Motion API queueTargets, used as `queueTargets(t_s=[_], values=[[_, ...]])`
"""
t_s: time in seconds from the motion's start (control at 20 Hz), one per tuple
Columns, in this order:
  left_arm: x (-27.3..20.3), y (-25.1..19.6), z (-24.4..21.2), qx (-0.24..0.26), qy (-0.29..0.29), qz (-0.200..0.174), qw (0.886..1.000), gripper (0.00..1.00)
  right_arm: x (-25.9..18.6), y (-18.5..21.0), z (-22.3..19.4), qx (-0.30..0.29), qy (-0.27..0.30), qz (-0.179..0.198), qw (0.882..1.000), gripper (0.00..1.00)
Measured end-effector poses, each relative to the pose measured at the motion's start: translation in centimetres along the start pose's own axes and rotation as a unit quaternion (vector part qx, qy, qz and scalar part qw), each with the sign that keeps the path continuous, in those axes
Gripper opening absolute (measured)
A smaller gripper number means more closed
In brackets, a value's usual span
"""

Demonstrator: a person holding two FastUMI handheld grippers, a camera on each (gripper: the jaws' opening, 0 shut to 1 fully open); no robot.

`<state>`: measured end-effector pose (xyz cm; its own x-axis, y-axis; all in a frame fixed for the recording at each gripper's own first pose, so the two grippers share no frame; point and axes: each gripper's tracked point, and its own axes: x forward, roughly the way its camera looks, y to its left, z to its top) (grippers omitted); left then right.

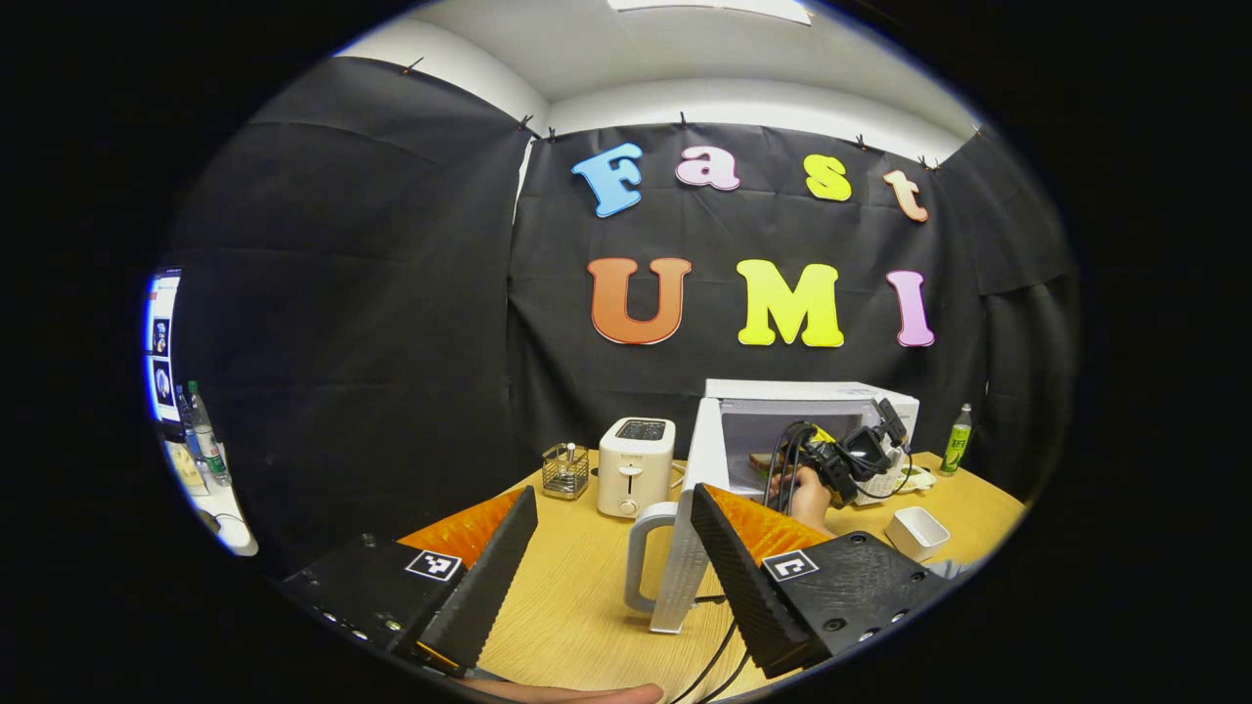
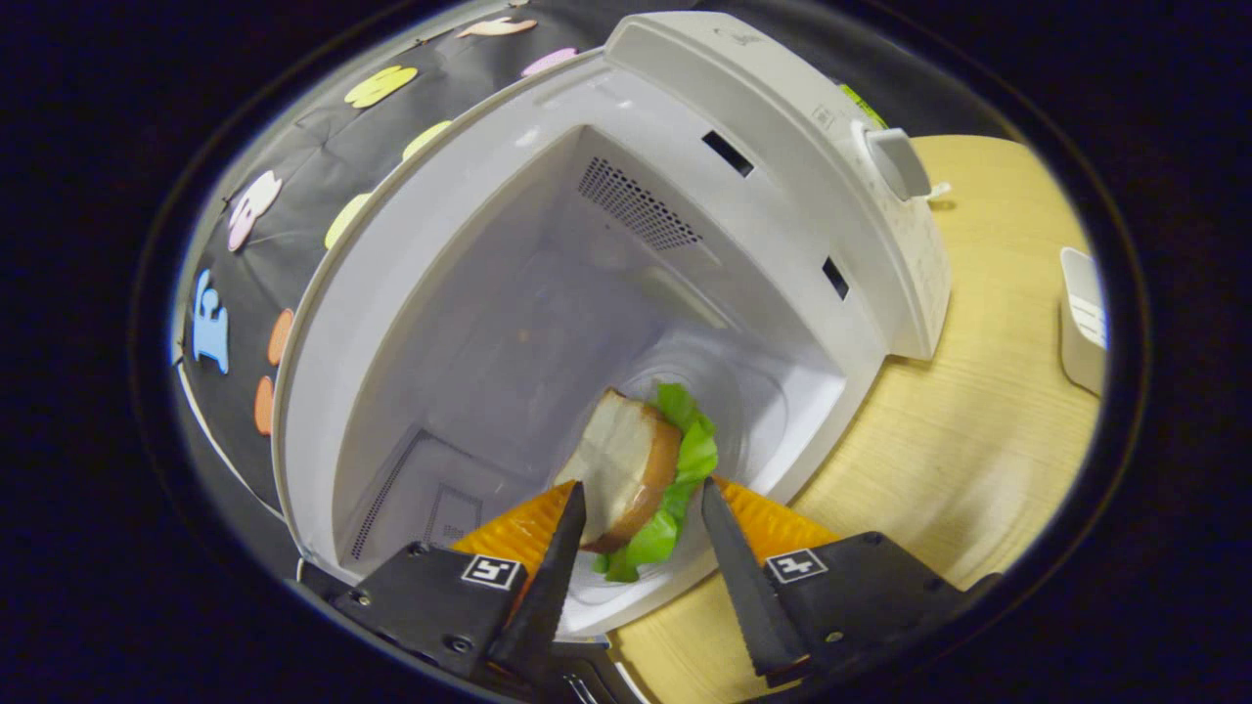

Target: Open the microwave oven with the left hand, put the food in, and close the microwave oven.

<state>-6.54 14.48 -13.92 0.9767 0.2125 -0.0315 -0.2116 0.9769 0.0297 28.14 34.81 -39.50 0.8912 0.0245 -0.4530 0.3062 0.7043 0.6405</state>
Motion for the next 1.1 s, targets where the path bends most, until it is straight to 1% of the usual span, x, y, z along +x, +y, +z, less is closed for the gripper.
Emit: queueTargets(t_s=[0.05, 0.1, 0.15, 0.2, 0.25, 0.3, 0.4, 0.45, 0.5, 0.55, 0.6, 0.65, 0.75, 0.85, 0.9, 0.95, 1.0, 1.05, 1.1], values=[[-0.4, 0.2, 0.0, 0.001, 0.000, 0.003, 1.000, 0.95, 0.0, -0.4, 0.0, -0.016, -0.001, -0.006, 1.000, 0.81], [-0.4, 0.4, 0.3, 0.000, -0.001, 0.006, 1.000, 0.95, 0.0, -0.5, 0.1, -0.034, -0.002, -0.010, 0.999, 0.87], [-0.3, 0.3, 0.3, -0.004, 0.000, 0.004, 1.000, 0.95, 0.0, -0.6, 0.0, -0.052, -0.001, -0.008, 0.999, 0.89], [-0.3, -0.2, 0.1, -0.008, 0.006, -0.005, 1.000, 0.95, 0.1, -0.6, -0.1, -0.078, 0.000, -0.005, 0.997, 0.81], [-0.3, -0.4, 0.1, -0.010, 0.012, -0.011, 1.000, 0.95, 0.3, -0.7, -0.3, -0.111, 0.004, -0.004, 0.994, 0.82], [-0.3, 0.0, 0.2, -0.009, 0.014, -0.010, 1.000, 0.95, 0.4, -1.0, -0.6, -0.146, 0.008, -0.006, 0.989, 0.99], [0.0, 0.8, 0.0, 0.001, 0.022, -0.003, 1.000, 0.95, 0.3, -1.2, -0.6, -0.204, 0.005, -0.001, 0.979, 1.00], [0.0, 1.2, -0.3, 0.005, 0.028, 0.001, 1.000, 0.95, 0.2, -1.6, -0.8, -0.244, 0.011, -0.007, 0.970, 0.92], [0.0, 1.6, -0.7, 0.010, 0.032, 0.006, 0.999, 0.95, 0.0, -1.9, -1.3, -0.275, 0.027, -0.009, 0.961, 1.00], [0.2, 2.0, -1.1, 0.014, 0.037, 0.012, 0.999, 0.96, -0.3, -1.9, -2.2, -0.298, 0.048, 0.001, 0.953, 0.91], [0.4, 2.4, -1.6, 0.018, 0.040, 0.019, 0.999, 0.95, -0.5, -1.6, -3.0, -0.315, 0.073, 0.016, 0.946, 1.00], [0.6, 2.9, -1.9, 0.020, 0.043, 0.027, 0.999, 0.95, -0.8, -1.8, -3.4, -0.334, 0.086, 0.022, 0.938, 1.00], [1.0, 3.9, -3.1, 0.010, 0.057, 0.040, 0.998, 0.95, -1.3, -2.1, -3.2, -0.370, 0.096, 0.035, 0.923, 1.00], [1.6, 5.2, -3.9, -0.007, 0.059, 0.052, 0.997, 0.95, -2.2, -2.5, -2.3, -0.392, 0.095, 0.042, 0.914, 1.00], [1.9, 5.8, -4.4, -0.019, 0.064, 0.056, 0.996, 0.95, -2.9, -2.7, -2.0, -0.399, 0.096, 0.048, 0.911, 0.91], [2.3, 6.2, -4.7, -0.031, 0.065, 0.058, 0.996, 0.95, -3.8, -2.9, -1.6, -0.404, 0.098, 0.054, 0.908, 0.91], [2.8, 6.7, -4.7, -0.038, 0.063, 0.061, 0.995, 0.95, -4.9, -3.1, -1.0, -0.407, 0.098, 0.061, 0.906, 1.00], [3.3, 7.2, -4.9, -0.038, 0.059, 0.065, 0.995, 0.95, -6.2, -3.2, -0.4, -0.409, 0.095, 0.066, 0.905, 1.00], [4.0, 7.7, -5.0, -0.034, 0.056, 0.070, 0.995, 0.84, -7.6, -3.4, 0.3, -0.411, 0.094, 0.070, 0.904, 1.00]])
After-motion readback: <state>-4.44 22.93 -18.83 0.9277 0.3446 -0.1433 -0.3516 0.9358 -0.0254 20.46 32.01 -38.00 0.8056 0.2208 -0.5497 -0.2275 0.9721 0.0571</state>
